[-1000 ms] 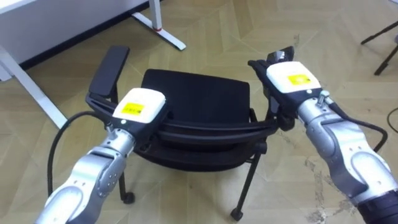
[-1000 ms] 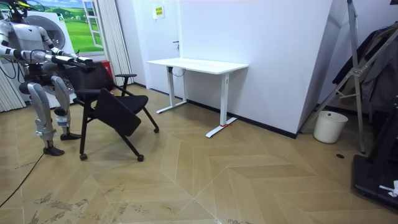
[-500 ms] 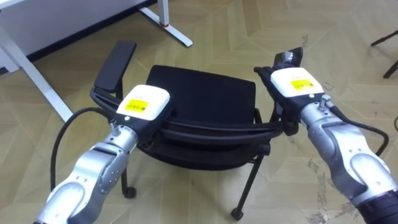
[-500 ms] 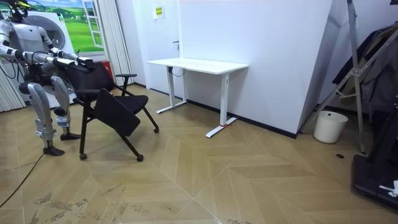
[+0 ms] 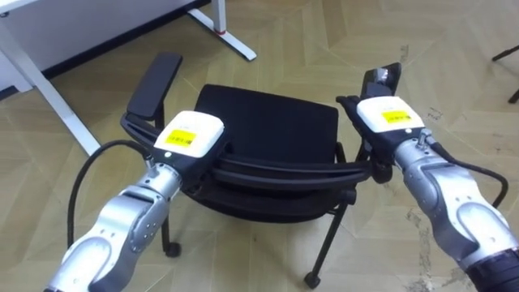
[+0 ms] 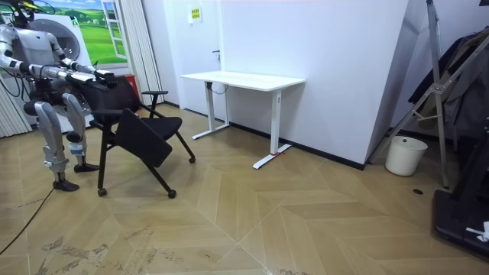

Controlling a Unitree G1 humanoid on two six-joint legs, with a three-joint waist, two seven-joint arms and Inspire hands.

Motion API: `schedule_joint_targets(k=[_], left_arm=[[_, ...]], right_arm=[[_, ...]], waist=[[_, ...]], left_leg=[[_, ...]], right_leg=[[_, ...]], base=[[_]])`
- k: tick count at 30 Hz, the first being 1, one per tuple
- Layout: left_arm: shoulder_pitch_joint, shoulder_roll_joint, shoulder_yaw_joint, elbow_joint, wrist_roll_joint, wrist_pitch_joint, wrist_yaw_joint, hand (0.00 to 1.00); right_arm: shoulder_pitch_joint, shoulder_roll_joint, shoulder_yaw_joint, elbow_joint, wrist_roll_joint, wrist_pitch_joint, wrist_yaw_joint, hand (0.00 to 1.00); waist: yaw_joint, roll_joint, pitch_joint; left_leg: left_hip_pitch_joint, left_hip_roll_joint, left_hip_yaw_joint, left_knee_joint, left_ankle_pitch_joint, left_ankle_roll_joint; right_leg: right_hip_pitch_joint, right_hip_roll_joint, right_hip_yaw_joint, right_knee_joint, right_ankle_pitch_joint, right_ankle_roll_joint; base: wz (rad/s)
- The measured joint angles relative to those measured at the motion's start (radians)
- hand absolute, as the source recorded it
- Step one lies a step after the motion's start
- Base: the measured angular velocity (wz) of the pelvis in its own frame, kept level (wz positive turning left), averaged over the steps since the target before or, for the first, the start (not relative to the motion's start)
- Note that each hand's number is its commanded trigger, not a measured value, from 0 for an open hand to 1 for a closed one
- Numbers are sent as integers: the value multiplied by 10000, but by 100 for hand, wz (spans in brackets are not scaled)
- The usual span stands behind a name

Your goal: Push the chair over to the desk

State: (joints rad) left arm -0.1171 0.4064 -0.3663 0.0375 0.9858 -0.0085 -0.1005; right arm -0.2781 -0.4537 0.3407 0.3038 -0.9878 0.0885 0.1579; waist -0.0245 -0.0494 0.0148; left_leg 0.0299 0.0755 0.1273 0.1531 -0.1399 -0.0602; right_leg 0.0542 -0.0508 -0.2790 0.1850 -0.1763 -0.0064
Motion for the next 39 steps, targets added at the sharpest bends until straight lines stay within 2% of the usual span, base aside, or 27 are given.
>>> schedule_joint_targets(k=[4,12,17,18,19,20,21,22,23,24,25,28,30,34,39], left_arm=[[3,21,-2,-49,-4,-75,-13,100],[6,68,-121,-191,-4,-71,-126,100],[9,191,-286,-256,-31,-64,-265,100],[10,168,-295,-257,-32,-71,-338,100],[19,134,-297,-250,-32,-63,-368,100],[96,438,-204,-388,-99,-108,-376,100],[117,702,21,-566,-219,-144,-404,100],[135,634,89,-486,-241,-95,-416,100],[121,530,67,-380,-236,63,-463,100],[95,526,53,-384,-243,86,-523,100],[81,519,46,-385,-244,79,-534,100],[1,418,24,-383,-238,141,-712,100],[1,384,26,-384,-227,102,-858,100],[10,421,26,-384,-175,-43,-912,100],[9,465,29,-384,-184,-157,-903,100]], right_arm=[[41,-25,-14,42,-7,132,190,0],[375,-214,-14,-138,-48,145,292,0],[781,-476,-17,-633,-27,0,466,0],[854,-534,-20,-729,-26,-52,523,0],[880,-527,-27,-760,-21,-79,550,0],[939,-441,-42,-989,-57,-286,597,0],[931,-538,-29,-1520,-72,-554,653,0],[961,-621,-20,-1694,-76,-657,652,0],[981,-584,23,-1777,18,-764,652,0],[989,-567,32,-1840,53,-831,670,0],[1009,-573,30,-1906,83,-850,722,0],[1099,-593,17,-2325,47,-864,954,0],[1367,-617,-73,-2925,42,-873,1074,0],[1631,-616,-81,-3392,64,-913,1252,0],[1640,-614,-93,-3509,103,-950,1506,0]], waist=[[20,3,-2],[74,-40,-30],[53,-63,-44],[73,-14,-30],[76,66,24],[149,57,15],[161,-163,-25],[69,63,16],[-155,124,-2],[-270,102,14],[-299,86,21],[-393,19,12],[-425,-2,0],[-272,-104,-66],[-222,-106,-72]], left_leg=[[-11,7,3,0,0,0],[19,0,-3,-11,0,0],[213,37,-349,-33,2,2],[370,192,-703,-122,16,11],[472,347,-1072,-155,14,9],[461,506,-1713,-152,5,-2],[293,464,-1677,37,-250,-242],[257,560,-1615,132,-482,-284],[344,629,-1270,154,-597,-258],[350,683,-1007,131,-590,-266],[329,686,-946,128,-590,-267],[303,581,-774,137,-611,-295],[294,529,-366,174,-612,-292],[338,519,-204,169,-611,-291],[344,523,-201,173,-610,-290]], right_leg=[[-3,4,2,1,0,0],[-2,2,19,70,0,0],[-34,-5,26,486,-2,3],[-362,-2,35,1244,-58,75],[-758,89,128,1723,-339,155],[-1327,435,852,1104,-341,-116],[-1704,395,770,32,1099,-500],[-1683,444,549,359,987,-433],[-1570,499,439,446,875,-458],[-1584,518,390,513,866,-458],[-1591,524,374,513,861,-464],[-1610,528,442,507,758,-445],[-1616,492,565,517,717,-376],[-1609,482,624,520,726,-358],[-1594,481,598,521,725,-358]], base=[[0],[0],[-2],[-21],[-45],[-45],[-22],[21],[37],[27],[10],[2],[0],[-4],[0]])
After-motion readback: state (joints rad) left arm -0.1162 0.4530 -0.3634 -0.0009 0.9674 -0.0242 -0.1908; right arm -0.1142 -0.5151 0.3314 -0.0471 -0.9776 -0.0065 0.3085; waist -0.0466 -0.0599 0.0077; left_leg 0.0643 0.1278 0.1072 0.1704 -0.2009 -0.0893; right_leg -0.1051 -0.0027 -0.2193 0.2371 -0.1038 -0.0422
